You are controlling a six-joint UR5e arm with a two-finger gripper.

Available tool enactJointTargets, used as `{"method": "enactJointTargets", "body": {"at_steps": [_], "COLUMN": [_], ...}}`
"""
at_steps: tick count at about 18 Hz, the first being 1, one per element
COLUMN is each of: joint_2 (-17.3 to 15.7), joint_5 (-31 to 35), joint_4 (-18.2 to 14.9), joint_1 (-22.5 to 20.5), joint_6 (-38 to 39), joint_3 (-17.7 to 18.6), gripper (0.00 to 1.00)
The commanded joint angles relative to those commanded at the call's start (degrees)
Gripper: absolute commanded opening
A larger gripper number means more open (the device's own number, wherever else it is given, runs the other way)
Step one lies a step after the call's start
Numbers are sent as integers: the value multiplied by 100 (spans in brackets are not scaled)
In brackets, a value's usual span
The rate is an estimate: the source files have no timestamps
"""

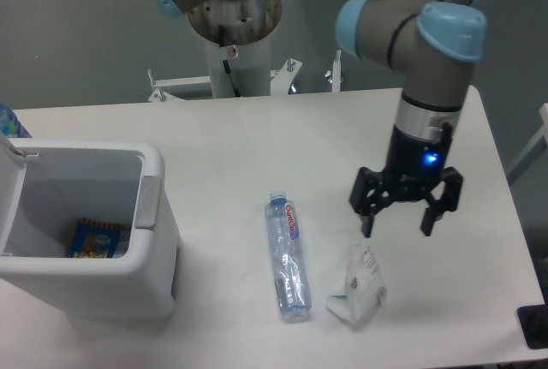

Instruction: Open the trash can

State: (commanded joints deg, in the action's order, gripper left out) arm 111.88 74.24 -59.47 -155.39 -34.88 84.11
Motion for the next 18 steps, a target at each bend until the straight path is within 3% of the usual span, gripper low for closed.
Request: {"method": "enactJointTargets", "body": {"at_steps": [3,9,18], "joint_2": [70,176,123], "joint_5": [564,1628,1699], "joint_4": [-424,-548,-680], "joint_1": [70,272,299], "joint_6": [-483,-1267,-2032], "joint_3": [-97,-35,-27], "gripper": [100,100,100]}}
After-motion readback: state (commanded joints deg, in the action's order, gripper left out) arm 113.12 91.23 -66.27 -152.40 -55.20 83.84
